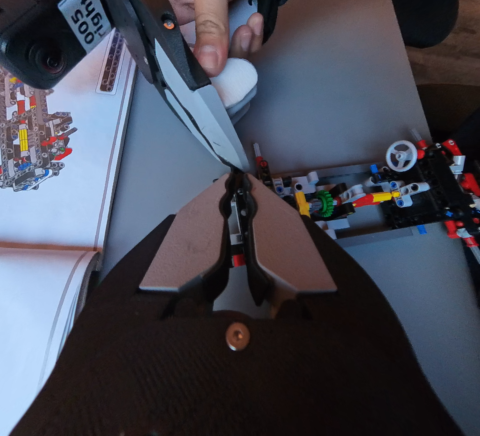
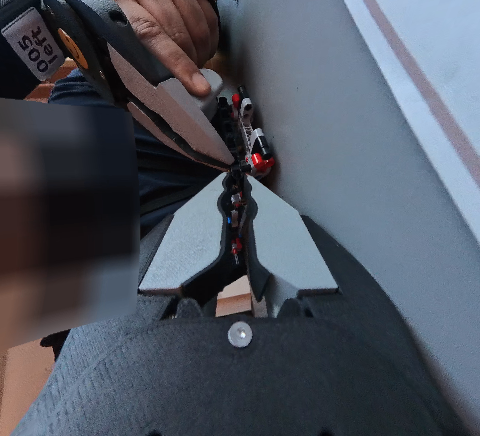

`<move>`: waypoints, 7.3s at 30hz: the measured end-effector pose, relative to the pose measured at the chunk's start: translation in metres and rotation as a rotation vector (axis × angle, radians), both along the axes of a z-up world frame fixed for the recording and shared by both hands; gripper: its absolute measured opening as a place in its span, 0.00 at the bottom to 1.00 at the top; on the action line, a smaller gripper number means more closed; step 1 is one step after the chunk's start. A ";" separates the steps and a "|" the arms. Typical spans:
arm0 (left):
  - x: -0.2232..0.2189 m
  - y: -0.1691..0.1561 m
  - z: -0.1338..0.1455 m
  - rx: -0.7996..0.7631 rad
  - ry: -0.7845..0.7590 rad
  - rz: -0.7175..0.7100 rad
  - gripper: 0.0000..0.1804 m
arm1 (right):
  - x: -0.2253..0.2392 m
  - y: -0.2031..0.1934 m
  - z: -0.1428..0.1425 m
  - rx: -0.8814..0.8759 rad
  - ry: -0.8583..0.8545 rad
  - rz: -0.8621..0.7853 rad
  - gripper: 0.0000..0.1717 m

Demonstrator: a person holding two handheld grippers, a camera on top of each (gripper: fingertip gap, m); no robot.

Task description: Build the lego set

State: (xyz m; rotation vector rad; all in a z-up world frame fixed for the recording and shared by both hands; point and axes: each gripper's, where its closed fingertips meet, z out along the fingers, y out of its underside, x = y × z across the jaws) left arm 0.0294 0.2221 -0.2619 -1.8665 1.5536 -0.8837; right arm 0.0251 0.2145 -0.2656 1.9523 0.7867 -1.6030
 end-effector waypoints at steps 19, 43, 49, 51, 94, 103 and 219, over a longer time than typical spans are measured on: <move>-0.002 -0.001 0.001 -0.014 -0.021 -0.009 0.03 | 0.004 0.014 0.016 1.450 0.064 0.211 0.06; -0.003 0.000 0.002 -0.036 -0.030 0.002 0.03 | 0.000 0.009 0.006 1.447 0.088 0.497 0.00; -0.004 0.000 0.002 -0.021 -0.024 0.002 0.03 | 0.003 0.011 0.005 1.451 0.042 0.537 0.07; -0.004 0.000 0.002 -0.022 -0.025 0.003 0.03 | 0.004 0.011 0.003 1.448 0.046 0.535 0.03; -0.058 0.000 0.003 -0.250 0.010 0.094 0.19 | -0.039 0.006 0.003 1.388 0.194 0.195 0.08; -0.065 -0.019 -0.013 -0.184 0.189 0.048 0.14 | -0.020 0.015 0.039 1.039 0.277 -0.259 0.22; -0.053 -0.022 -0.007 0.125 0.232 0.098 0.03 | -0.050 -0.013 -0.004 1.425 0.245 0.171 0.03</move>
